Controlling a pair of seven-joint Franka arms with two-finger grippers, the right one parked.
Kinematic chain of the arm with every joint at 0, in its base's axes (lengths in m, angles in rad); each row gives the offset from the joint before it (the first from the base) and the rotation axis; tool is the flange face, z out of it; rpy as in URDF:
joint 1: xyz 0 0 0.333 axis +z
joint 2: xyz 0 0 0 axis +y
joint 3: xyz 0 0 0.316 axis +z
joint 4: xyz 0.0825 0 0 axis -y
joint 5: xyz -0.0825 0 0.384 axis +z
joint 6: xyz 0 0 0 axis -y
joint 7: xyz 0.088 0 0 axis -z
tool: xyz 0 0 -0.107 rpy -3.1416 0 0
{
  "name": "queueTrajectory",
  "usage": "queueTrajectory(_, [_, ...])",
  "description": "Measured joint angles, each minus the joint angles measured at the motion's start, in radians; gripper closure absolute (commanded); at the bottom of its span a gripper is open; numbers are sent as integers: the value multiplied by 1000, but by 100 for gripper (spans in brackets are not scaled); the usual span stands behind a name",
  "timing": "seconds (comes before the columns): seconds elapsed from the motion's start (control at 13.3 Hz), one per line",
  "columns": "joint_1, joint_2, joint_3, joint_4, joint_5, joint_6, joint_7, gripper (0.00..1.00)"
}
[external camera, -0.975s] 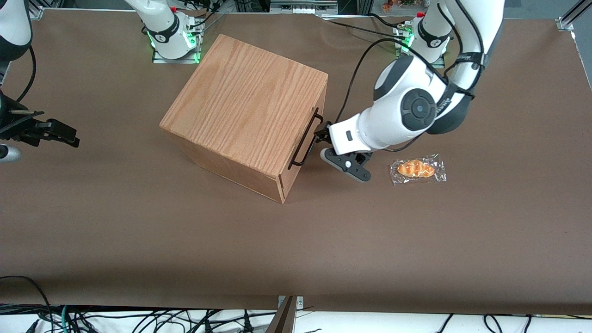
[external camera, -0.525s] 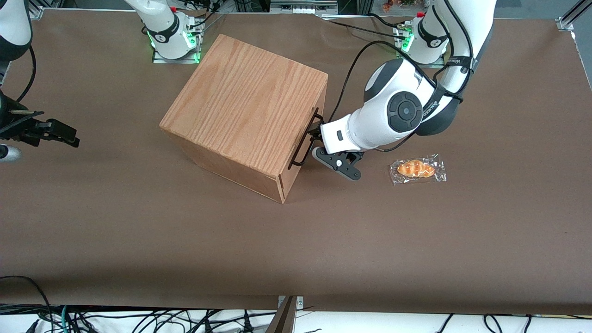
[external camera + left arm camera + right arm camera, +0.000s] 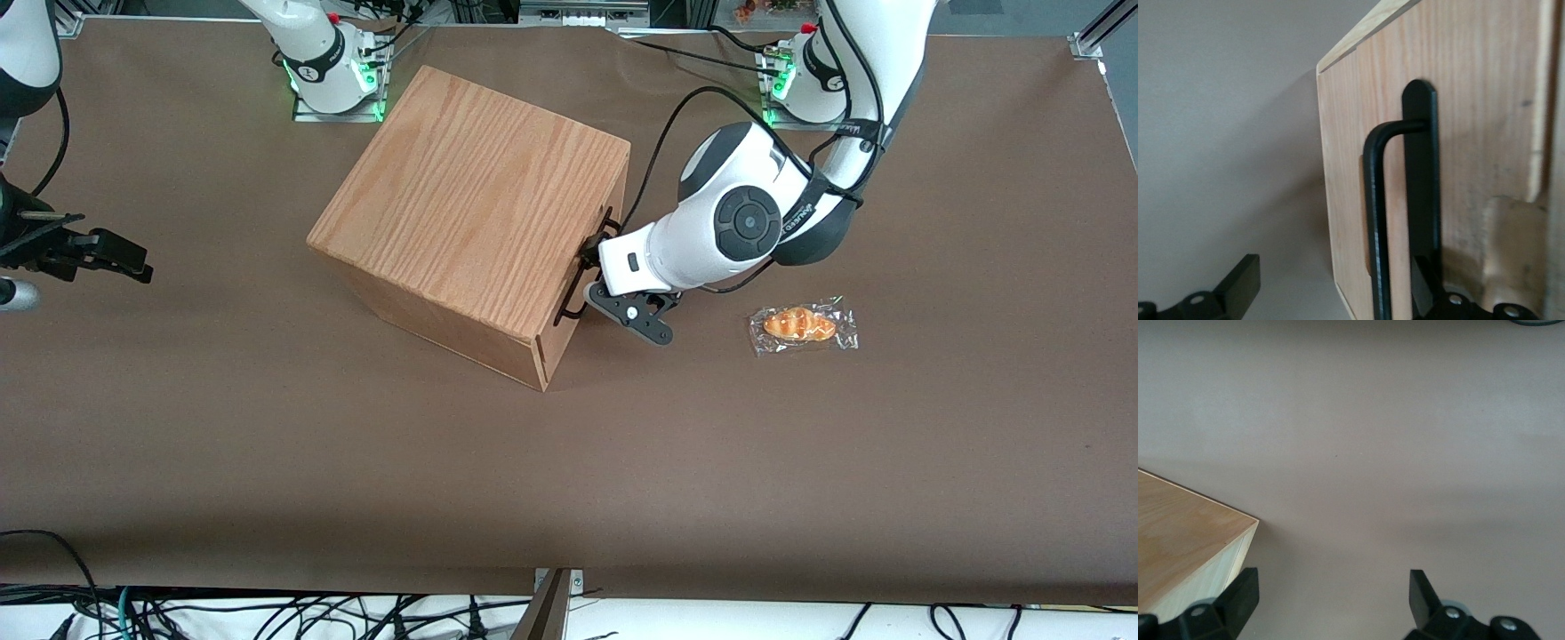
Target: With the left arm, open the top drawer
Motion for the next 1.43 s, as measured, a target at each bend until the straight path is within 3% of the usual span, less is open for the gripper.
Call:
queueTrajectory(0.9, [-7,22,0,4,79,0,0,0])
queueTrajectory(1.43, [70,15,1,6,104,-60,8,0])
